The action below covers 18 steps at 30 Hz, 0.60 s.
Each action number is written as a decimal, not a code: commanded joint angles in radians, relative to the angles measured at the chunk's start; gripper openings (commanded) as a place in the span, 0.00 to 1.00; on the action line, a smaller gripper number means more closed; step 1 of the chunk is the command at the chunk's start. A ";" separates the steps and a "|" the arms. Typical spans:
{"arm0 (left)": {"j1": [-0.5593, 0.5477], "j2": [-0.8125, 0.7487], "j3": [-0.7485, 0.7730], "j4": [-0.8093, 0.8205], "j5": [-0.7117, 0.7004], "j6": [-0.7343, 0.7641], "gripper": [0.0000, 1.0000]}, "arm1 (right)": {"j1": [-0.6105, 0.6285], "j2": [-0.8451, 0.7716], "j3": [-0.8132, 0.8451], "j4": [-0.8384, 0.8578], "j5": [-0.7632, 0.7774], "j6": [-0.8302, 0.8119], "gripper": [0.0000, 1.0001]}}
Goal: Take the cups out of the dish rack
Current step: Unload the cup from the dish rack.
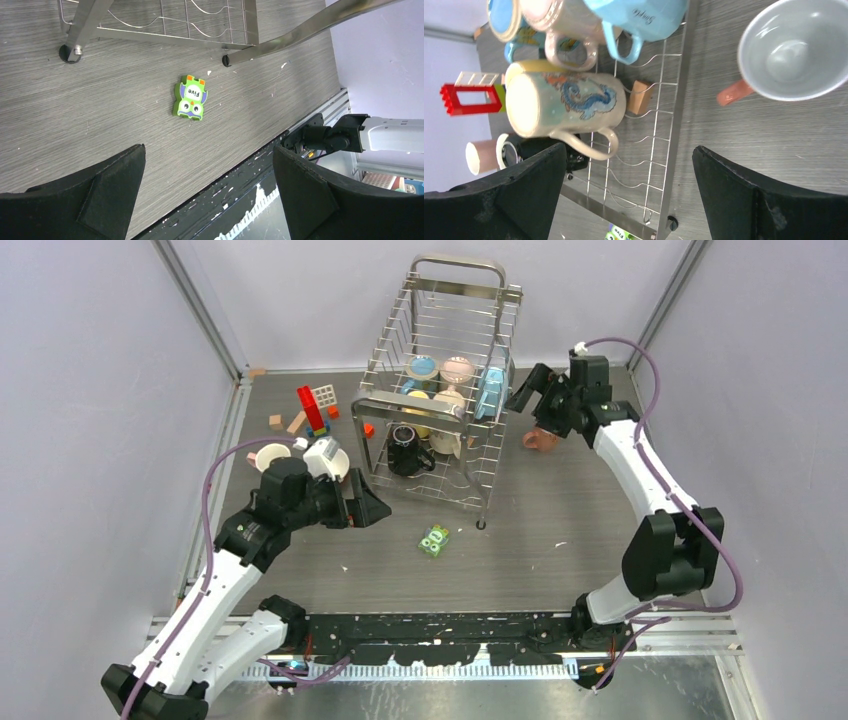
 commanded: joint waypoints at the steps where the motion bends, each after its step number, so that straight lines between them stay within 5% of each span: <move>1: 0.005 -0.023 0.026 0.032 0.032 -0.003 1.00 | 0.048 -0.083 -0.100 0.239 -0.077 -0.059 1.00; 18: 0.005 -0.047 0.020 0.018 0.034 -0.010 1.00 | 0.212 0.067 -0.184 0.462 -0.106 -0.160 0.95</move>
